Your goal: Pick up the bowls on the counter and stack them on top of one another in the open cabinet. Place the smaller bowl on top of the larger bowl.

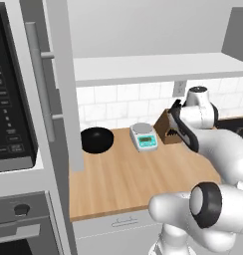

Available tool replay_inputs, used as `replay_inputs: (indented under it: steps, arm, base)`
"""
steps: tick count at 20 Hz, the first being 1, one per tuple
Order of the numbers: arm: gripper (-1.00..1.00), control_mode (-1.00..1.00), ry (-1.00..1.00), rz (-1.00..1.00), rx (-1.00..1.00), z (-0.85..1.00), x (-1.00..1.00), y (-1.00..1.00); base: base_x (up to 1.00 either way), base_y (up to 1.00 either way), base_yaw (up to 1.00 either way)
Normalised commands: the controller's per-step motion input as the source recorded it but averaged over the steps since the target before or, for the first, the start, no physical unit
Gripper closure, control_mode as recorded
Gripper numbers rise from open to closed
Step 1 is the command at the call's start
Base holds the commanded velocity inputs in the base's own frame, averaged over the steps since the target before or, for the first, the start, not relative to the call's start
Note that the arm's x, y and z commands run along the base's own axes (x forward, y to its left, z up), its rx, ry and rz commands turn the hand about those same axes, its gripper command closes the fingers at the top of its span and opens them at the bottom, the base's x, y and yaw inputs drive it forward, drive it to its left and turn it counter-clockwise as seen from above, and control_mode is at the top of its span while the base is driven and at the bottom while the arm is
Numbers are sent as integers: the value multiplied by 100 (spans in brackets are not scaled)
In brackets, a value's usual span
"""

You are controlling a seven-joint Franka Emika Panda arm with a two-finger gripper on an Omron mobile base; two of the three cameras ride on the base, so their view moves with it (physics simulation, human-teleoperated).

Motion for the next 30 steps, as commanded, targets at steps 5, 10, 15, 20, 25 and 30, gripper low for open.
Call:
replay_inputs:
  steps: [5, 10, 15, 20, 25, 30]
  arm:
    - [100, -100, -3, 58, -3, 2, 0, 100]
    - [100, -100, 0, 63, -5, 0, -2, 100]
    - [100, -100, -2, 62, -6, 0, 0, 100]
    - [100, -100, -1, 40, -13, 0, 17, 100]
    - [100, -100, 0, 6, -37, 0, 63, 100]
    - [100, -100, -3, -4, -10, 0, 16, 48]
  base:
    - [0, 0, 0]
    - [0, 0, 0]
    - [0, 0, 0]
    - [0, 0, 0]
    - [0, 0, 0]
    - [0, 0, 0]
